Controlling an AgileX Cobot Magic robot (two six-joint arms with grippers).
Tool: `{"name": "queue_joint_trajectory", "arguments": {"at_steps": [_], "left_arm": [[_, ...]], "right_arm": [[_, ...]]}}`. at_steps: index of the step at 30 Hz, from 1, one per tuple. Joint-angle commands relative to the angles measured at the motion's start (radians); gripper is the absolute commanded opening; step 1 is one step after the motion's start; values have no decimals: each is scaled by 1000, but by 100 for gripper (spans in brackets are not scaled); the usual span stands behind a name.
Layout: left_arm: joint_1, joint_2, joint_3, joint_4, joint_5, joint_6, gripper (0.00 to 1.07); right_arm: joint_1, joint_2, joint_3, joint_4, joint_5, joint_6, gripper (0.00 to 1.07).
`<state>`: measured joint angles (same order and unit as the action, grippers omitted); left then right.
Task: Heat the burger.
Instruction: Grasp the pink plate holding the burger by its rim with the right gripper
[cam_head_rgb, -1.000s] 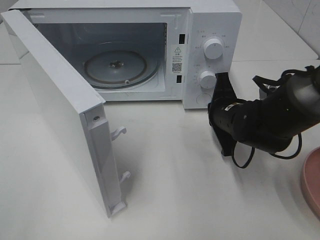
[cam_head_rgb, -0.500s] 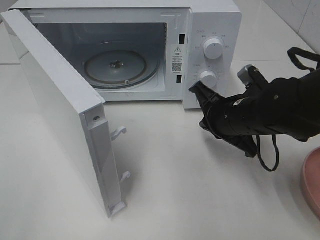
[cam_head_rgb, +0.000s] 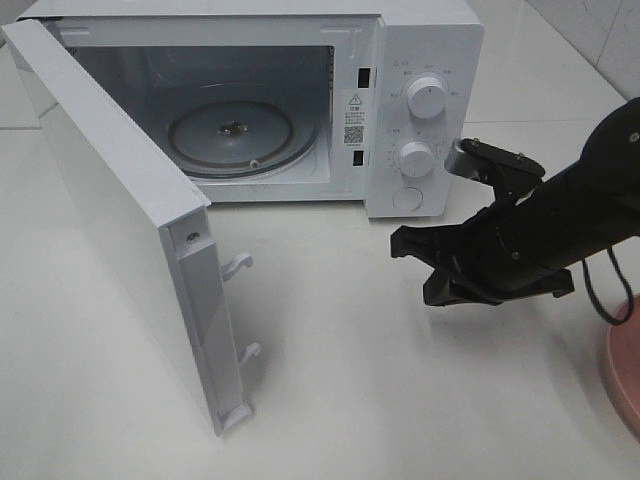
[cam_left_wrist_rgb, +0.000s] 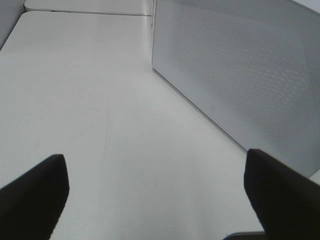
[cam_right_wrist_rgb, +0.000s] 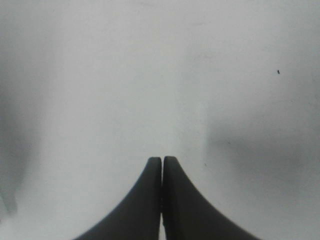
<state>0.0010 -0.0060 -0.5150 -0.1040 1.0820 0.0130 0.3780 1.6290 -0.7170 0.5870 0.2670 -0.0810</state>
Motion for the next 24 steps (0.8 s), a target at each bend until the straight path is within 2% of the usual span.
{"name": "queue_joint_trajectory", "arguments": {"at_steps": [1,2,3,5,8,10,19,20,21,22,23,24], "left_arm": [[3,-14,-1,-5,-12,-1,87],[3,-14,-1,-5,-12,-1,87],[3,-14,-1,-5,-12,-1,87],[3,-14,-1,-5,-12,-1,87],[3,-14,-1,-5,-12,-1,87],[3,-14,-1,-5,-12,-1,87],[3,-14,-1,-5,-12,-1,87],[3,-14,-1,-5,-12,-1,87],[3,-14,-1,-5,-12,-1,87],[3,-14,-1,-5,-12,-1,87],[3,-14,-1,-5,-12,-1,87],[3,-14,-1,-5,-12,-1,87]], "right_arm": [[-25,-49,-31,-174,145,-12,3],[-25,-76,-43,-260,200,18,4],[-25,-76,-43,-260,200,18,4],[-25,-115,-53,-378,277,73,5],[-25,-129,-55,-414,303,94,5],[-25,-183,-55,-511,383,150,8],[-50,-242,-40,-581,513,151,20],[-59,-246,-30,-587,514,150,23],[-90,-255,-3,-601,514,150,30],[-90,-255,-3,-601,514,150,30],[-121,-265,25,-609,508,156,40],[-121,-265,25,-609,508,156,40]]}}
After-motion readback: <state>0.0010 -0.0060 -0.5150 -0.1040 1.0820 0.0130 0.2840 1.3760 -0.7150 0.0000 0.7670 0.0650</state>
